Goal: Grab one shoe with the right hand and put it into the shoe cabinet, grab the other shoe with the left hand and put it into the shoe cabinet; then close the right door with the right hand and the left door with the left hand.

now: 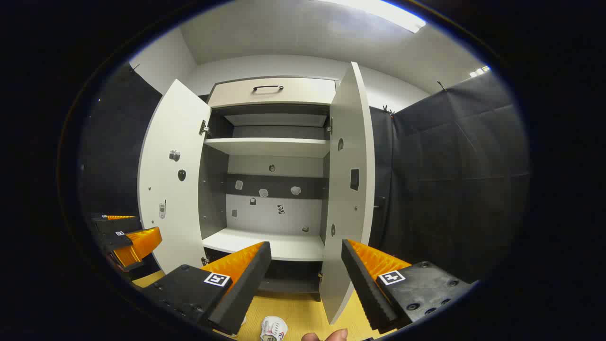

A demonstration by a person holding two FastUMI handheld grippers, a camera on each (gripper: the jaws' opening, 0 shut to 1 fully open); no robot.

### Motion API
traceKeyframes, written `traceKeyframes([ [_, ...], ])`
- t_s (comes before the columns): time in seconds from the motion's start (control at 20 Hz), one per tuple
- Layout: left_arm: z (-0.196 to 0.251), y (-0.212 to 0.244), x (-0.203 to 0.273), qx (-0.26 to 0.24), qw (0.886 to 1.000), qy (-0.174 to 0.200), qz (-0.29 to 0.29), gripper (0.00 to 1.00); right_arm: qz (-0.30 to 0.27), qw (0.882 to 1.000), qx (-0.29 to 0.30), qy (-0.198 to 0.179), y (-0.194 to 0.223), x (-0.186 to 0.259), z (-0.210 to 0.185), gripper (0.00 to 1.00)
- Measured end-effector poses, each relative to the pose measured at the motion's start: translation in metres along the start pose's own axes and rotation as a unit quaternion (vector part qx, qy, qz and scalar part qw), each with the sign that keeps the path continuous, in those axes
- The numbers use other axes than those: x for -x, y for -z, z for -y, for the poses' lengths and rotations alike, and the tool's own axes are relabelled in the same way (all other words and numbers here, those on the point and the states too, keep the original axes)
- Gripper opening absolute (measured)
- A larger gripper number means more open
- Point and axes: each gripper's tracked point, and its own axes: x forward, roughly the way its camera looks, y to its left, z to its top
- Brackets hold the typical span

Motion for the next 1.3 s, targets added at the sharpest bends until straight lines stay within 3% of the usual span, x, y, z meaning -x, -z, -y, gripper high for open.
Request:
traceKeyframes([
  [0.85,-0.001,-0.004,0.002,-0.007,1.000,0.001,0.007,0.95,-0.012,1.000,-0.004,-0.010,0.004,0.002,-0.010,0.98],
  [1.05,-0.006,-0.003,0.003,-0.010,1.000,-0.002,0.010,0.95,-0.053,0.998,-0.017,-0.030,0.031,0.005,-0.026,0.98],
  [1.3,-0.017,0.007,0.007,-0.014,1.000,-0.012,0.005,0.95,-0.132,0.989,-0.021,-0.059,0.100,0.015,-0.053,0.98],
])
